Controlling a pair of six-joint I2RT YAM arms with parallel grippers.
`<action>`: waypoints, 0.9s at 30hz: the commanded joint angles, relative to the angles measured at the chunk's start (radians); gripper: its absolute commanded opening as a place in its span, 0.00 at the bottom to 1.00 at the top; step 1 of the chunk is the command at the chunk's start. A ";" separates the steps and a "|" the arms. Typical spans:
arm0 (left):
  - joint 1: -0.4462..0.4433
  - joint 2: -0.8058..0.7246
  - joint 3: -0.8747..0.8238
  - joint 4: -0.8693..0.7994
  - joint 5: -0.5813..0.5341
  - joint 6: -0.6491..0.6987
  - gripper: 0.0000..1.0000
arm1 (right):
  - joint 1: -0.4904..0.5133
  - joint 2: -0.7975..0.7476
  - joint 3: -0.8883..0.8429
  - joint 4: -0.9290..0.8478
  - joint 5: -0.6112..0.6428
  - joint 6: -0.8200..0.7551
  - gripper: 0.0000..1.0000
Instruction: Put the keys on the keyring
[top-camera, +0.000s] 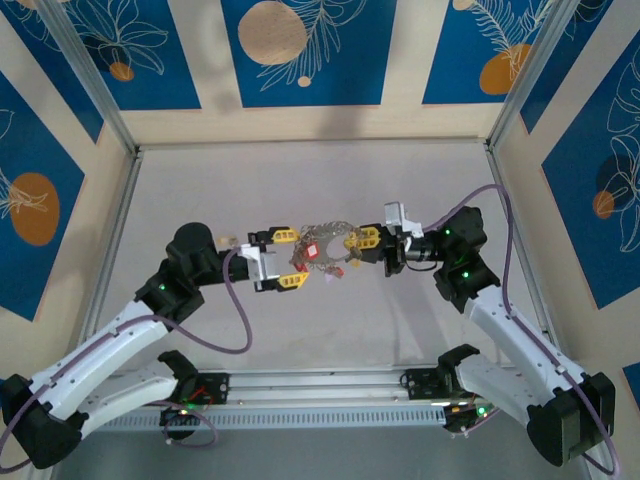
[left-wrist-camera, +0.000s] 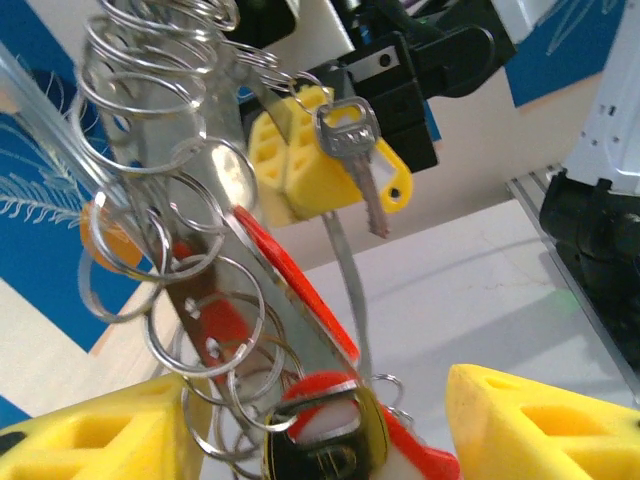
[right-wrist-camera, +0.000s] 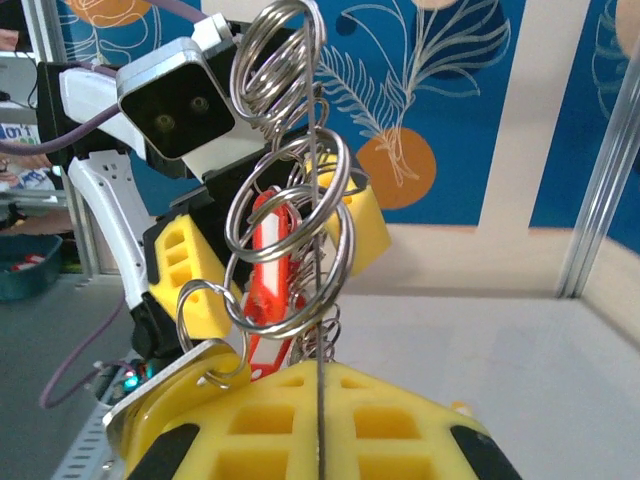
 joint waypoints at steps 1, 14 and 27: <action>0.017 0.014 0.005 0.064 -0.040 -0.119 0.59 | -0.023 0.004 0.057 -0.096 -0.007 0.074 0.00; 0.037 0.048 0.087 -0.038 -0.179 -0.170 0.71 | -0.043 -0.004 0.112 -0.392 0.062 0.109 0.00; 0.032 0.193 0.186 -0.094 -0.113 -0.151 0.71 | -0.032 0.011 0.255 -0.797 0.144 0.009 0.00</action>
